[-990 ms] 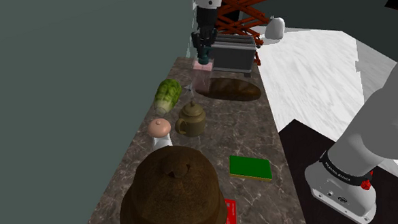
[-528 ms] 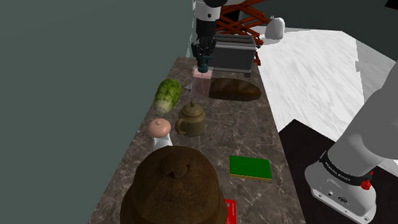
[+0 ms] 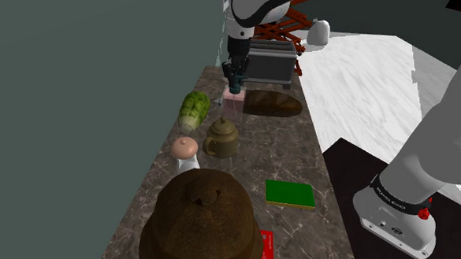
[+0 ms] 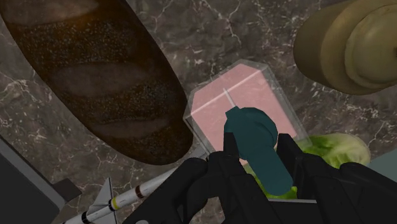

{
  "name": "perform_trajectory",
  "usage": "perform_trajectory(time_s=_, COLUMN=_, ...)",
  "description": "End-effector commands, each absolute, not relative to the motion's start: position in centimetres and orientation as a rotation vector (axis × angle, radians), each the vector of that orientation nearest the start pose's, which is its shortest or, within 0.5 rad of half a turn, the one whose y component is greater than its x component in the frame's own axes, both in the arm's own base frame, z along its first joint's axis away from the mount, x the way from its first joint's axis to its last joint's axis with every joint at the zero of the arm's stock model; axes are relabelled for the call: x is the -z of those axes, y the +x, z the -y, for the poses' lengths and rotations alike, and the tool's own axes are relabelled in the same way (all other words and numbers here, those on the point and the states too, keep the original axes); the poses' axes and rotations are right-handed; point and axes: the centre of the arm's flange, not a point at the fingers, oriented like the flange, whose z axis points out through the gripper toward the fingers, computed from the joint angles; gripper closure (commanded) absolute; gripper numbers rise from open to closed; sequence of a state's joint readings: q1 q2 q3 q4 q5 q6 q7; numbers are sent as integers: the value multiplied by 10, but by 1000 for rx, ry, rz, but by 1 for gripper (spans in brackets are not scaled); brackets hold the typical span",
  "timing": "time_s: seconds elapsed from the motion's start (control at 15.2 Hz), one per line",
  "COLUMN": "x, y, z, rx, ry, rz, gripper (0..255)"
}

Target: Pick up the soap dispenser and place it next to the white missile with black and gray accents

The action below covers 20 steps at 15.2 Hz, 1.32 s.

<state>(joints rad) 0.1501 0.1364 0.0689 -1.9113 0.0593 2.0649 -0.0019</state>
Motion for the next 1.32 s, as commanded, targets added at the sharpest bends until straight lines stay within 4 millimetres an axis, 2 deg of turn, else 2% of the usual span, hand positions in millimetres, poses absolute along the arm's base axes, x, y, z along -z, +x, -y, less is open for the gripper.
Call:
perform_trajectory(time_s=0.0, x=-415, y=581, z=-132, rx=18, ry=-3064, rz=296, gripper=255)
perform_trajectory(time_s=0.07, x=-408, y=581, z=-132, rx=18, ry=-3064, rz=296, gripper=255)
perform_trajectory(time_s=0.59, x=-408, y=581, z=-132, rx=18, ry=-3064, rz=296, gripper=255)
perform_trajectory(time_s=0.66, x=-408, y=581, z=-132, rx=18, ry=-3064, rz=296, gripper=0)
perform_trajectory(time_s=0.99, x=-408, y=581, z=-132, rx=18, ry=-3064, rz=296, gripper=0)
perform_trajectory(time_s=1.25, x=-457, y=580, z=-129, rx=18, ry=-3064, rz=296, gripper=0)
